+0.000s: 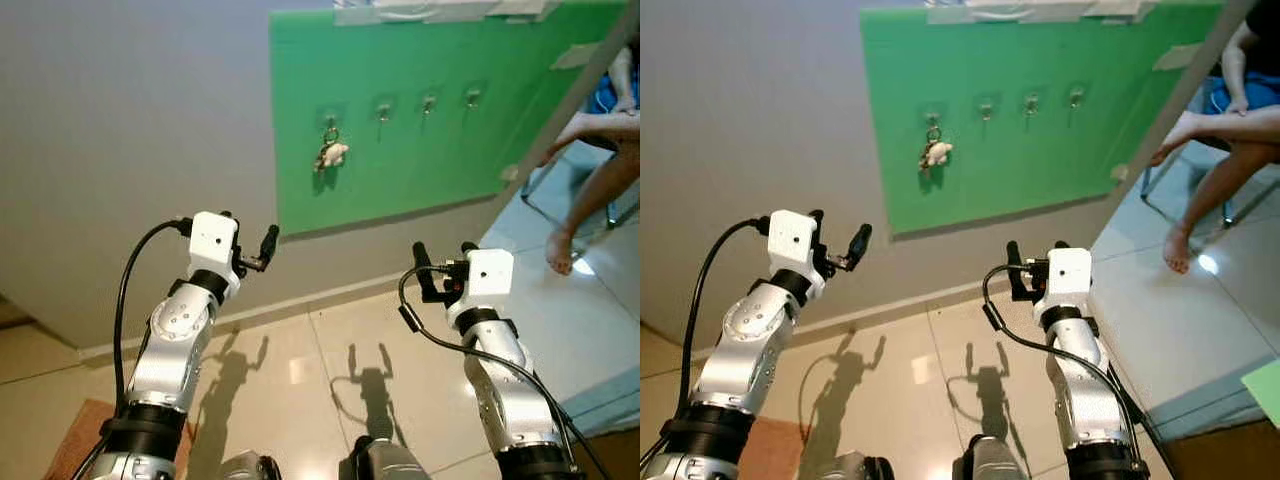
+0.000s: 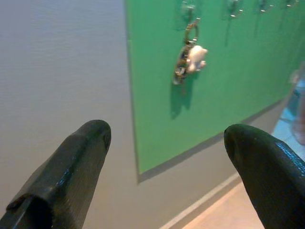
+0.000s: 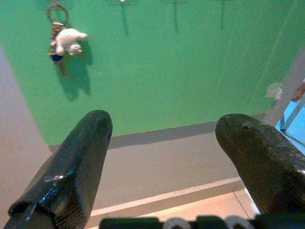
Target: Hang keys on a hook
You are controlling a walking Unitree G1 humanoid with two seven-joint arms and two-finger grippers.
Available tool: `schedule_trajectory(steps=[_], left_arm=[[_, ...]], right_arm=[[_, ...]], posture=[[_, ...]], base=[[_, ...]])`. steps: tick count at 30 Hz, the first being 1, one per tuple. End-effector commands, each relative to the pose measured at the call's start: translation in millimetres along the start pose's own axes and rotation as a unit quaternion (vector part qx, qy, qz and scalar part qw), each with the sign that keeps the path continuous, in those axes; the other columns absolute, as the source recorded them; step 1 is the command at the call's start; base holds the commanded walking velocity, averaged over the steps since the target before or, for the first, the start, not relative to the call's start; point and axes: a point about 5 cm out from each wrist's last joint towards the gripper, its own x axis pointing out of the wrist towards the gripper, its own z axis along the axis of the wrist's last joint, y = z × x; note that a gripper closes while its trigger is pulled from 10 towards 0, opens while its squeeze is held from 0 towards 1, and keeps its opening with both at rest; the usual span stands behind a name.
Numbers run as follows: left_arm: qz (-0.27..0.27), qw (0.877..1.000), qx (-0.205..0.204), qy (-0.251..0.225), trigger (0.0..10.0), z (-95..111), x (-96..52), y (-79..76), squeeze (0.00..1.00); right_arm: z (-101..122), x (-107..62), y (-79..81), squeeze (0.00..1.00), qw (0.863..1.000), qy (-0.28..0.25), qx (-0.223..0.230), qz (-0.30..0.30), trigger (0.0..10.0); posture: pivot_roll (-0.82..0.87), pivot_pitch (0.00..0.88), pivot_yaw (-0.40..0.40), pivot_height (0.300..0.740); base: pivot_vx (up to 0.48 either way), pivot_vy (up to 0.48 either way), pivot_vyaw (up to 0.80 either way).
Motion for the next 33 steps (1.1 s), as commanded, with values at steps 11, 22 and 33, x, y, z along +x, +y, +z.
schedule_trajectory(steps=[11, 22, 33], left_arm=[[-0.033, 0.999, 0.011, -0.016, 10.0, 5.9, 4.2, -3.1, 0.0], [-0.058, 0.998, 0.008, -0.03, 10.0, 7.9, 3.5, -6.5, 0.0], [-0.09, 0.995, 0.015, -0.045, 10.0, 12.1, 4.0, -10.9, 0.0]], right_arm=[[-10.9, -6.9, -2.7, 0.0, 1.0, 0.02, -0.002, 0.001, 10.0], [-14.6, -12.7, -6.5, 0.0, 1.0, 0.024, -0.006, -0.002, 10.0], [-16.2, -14.5, -5.8, 0.0, 1.0, 0.027, -0.005, -0.006, 10.0]], posture=[[-0.14, 0.108, -0.012, 0.74], [-0.14, 0.099, -0.012, 0.74], [-0.15, 0.107, -0.005, 0.74]], base=[[0.0, 0.0, -0.53], [0.0, 0.0, -0.53], [0.0, -0.044, -0.53]])
